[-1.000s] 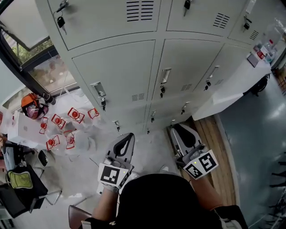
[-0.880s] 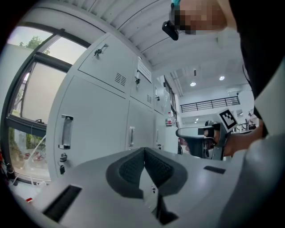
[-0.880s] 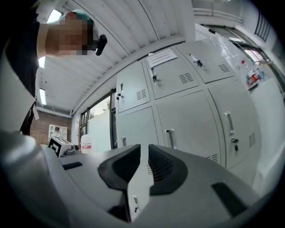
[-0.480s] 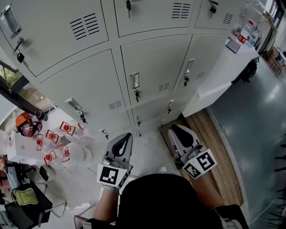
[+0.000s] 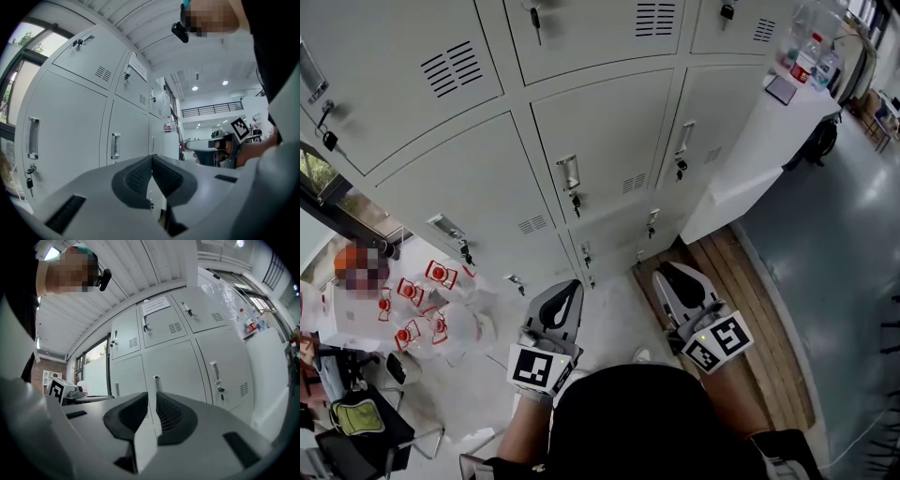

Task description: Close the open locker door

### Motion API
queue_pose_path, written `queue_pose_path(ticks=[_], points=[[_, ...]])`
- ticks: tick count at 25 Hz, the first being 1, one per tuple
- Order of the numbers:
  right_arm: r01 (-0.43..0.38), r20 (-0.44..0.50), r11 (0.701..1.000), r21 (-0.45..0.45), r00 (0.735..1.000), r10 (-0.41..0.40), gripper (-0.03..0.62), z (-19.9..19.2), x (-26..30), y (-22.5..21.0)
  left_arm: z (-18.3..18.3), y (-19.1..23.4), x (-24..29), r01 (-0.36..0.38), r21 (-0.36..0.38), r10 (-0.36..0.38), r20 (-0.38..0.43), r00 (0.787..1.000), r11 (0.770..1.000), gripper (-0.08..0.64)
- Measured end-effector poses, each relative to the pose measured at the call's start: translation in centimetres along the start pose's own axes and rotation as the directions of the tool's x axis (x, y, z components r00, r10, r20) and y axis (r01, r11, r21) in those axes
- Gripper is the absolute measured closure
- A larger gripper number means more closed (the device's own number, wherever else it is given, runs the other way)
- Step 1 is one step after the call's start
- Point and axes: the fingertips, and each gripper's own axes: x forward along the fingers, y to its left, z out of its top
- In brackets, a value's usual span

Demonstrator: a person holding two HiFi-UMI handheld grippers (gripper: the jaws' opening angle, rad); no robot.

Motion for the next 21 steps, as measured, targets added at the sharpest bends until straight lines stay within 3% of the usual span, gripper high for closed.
queue_pose_path(ticks=[21], points=[[0.012,0.009,1.000,0.026,1.000,-0.012,0.522,0.0,-0.8,-1.3,0.0,-0.9,0.8,0.009,0.014,-0.009,-0.014,1.000,1.000,0.537]])
